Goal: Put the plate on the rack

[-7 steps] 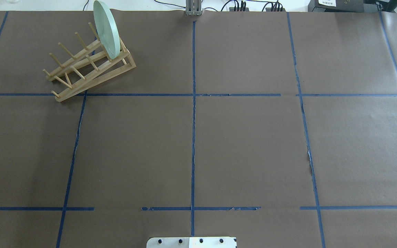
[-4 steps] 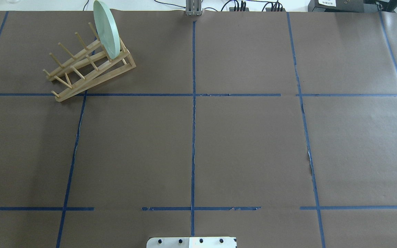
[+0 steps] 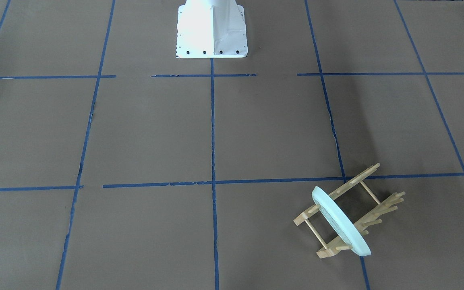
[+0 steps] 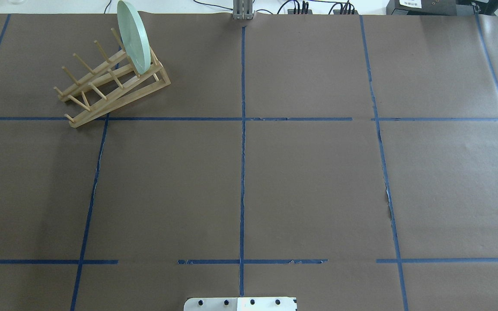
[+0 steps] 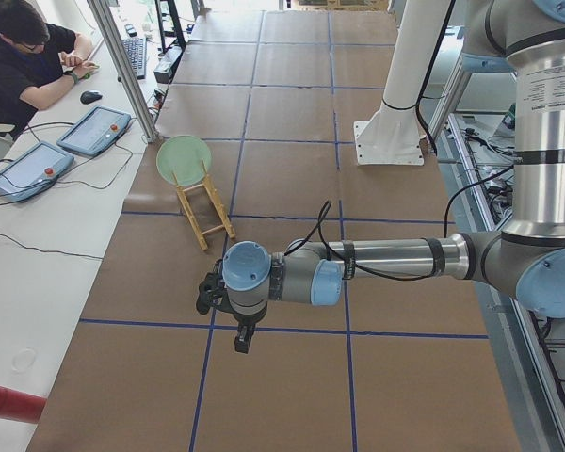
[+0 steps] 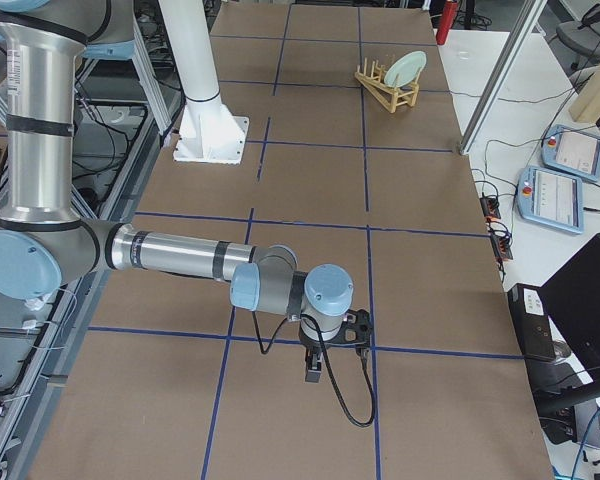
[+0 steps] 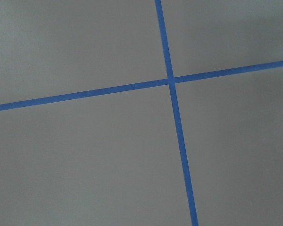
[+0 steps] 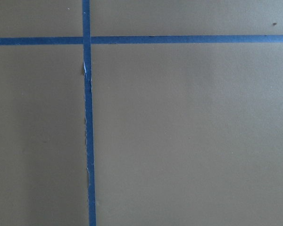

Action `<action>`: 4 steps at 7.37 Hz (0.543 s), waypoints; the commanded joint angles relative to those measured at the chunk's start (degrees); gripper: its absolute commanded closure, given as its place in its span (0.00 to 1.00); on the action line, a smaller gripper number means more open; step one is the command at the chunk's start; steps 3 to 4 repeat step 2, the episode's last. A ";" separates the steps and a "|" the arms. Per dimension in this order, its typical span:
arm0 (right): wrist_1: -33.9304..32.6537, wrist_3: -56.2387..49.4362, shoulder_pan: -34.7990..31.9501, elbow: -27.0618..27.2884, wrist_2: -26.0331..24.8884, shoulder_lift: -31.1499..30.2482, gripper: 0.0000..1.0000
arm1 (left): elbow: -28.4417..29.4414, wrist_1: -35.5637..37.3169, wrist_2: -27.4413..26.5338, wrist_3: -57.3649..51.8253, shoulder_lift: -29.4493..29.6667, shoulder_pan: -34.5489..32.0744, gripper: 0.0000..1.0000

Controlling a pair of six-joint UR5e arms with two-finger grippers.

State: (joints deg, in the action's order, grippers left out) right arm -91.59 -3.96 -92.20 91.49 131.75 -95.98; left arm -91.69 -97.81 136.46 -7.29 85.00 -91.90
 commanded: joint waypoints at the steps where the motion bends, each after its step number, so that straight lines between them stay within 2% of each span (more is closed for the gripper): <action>1: 0.01 -0.09 0.00 -0.09 0.00 0.00 0.00 | 0.11 -0.01 0.03 -0.09 0.07 0.06 0.00; 4: 0.01 0.00 0.00 -0.09 0.00 0.00 0.00 | -0.07 -0.01 0.03 -0.09 -0.01 -0.03 0.00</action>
